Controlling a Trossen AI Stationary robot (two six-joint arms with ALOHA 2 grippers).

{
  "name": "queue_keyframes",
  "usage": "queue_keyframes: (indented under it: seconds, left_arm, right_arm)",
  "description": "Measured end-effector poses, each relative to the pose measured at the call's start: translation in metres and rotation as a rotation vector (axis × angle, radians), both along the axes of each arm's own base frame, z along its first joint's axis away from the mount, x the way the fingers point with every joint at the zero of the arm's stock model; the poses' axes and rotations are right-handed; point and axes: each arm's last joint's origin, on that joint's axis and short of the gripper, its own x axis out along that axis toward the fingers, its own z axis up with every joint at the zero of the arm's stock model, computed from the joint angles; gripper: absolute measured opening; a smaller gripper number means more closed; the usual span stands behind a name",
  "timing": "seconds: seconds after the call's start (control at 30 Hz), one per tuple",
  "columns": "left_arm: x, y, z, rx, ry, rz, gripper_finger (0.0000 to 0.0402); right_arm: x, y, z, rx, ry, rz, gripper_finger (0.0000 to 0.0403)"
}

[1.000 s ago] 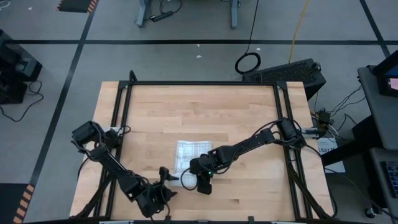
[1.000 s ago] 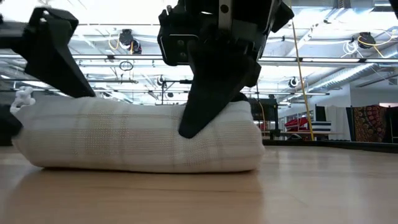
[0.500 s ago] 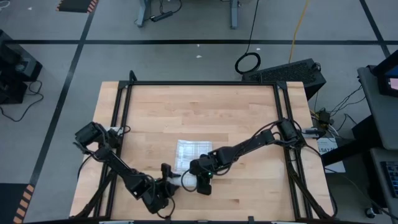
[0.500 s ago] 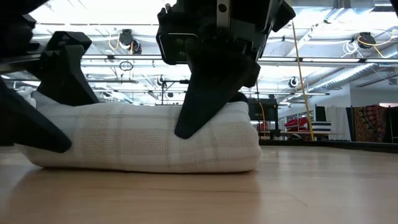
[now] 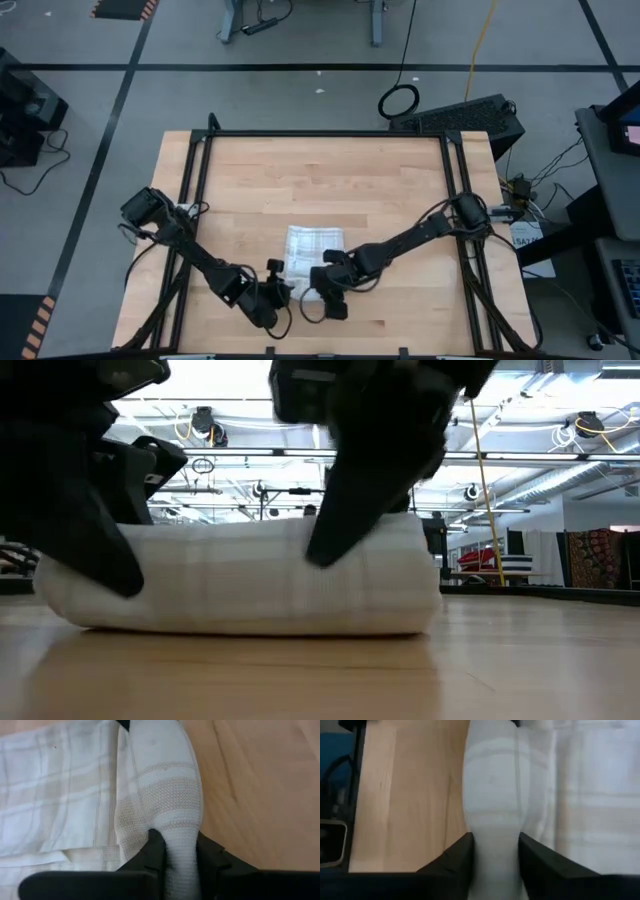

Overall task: Roll towel
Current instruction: Roll the white kitchen towel

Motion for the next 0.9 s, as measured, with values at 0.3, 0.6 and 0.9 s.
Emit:
queue_keyframes:
  seconds: [0.3, 0.6, 0.9]
  left_arm:
    - [0.008, 0.017, 0.017, -0.189, 0.068, 0.015, 0.0087]
    - [0.021, 0.036, 0.017, -0.321, 0.134, 0.055, 0.0089]
    - [0.035, 0.056, 0.019, -0.468, 0.185, 0.06, 0.009]
  right_arm:
    - [-0.039, 0.051, 0.03, -0.243, -0.131, 0.049, 0.0213]
    - [-0.072, 0.103, 0.004, -0.458, -0.352, -0.066, 0.0217]
    - [-0.09, 0.097, -0.029, -0.574, -0.453, 0.01, 0.0218]
